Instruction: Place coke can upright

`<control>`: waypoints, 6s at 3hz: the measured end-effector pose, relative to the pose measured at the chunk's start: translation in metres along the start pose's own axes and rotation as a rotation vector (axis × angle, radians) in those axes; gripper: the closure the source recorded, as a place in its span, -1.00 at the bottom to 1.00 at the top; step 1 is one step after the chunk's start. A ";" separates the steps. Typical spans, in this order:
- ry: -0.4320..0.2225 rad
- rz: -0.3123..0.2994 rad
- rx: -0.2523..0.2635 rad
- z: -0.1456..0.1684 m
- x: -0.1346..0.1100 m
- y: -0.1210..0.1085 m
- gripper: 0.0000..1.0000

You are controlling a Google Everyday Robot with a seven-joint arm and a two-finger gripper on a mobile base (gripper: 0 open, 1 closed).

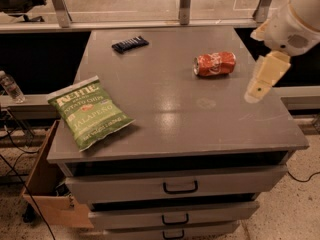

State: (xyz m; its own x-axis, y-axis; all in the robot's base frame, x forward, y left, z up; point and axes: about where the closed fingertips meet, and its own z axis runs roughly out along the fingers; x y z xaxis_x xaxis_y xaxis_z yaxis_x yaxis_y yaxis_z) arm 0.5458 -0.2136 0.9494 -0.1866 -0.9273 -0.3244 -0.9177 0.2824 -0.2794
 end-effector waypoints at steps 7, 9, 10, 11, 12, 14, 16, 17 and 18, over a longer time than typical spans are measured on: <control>-0.079 0.015 -0.084 0.174 -0.055 -0.121 -0.16; -0.131 0.004 -0.067 0.150 -0.061 -0.122 0.77; -0.253 0.034 -0.074 0.123 -0.060 -0.121 1.00; -0.434 0.071 -0.087 0.089 -0.061 -0.118 1.00; -0.608 0.113 -0.104 0.062 -0.056 -0.115 1.00; -0.936 0.216 -0.135 0.036 -0.041 -0.110 1.00; -1.169 0.311 -0.133 0.038 -0.018 -0.100 1.00; -1.248 0.329 -0.130 0.045 -0.011 -0.092 1.00; -1.320 0.342 -0.131 0.050 -0.006 -0.086 1.00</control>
Offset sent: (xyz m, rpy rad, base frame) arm 0.1652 0.0423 -0.0561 0.1586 -0.0639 0.0299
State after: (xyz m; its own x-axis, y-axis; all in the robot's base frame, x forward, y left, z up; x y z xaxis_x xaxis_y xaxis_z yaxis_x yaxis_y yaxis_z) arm 0.6437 -0.2199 0.9298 -0.0066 0.1250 -0.9921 -0.9337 0.3545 0.0509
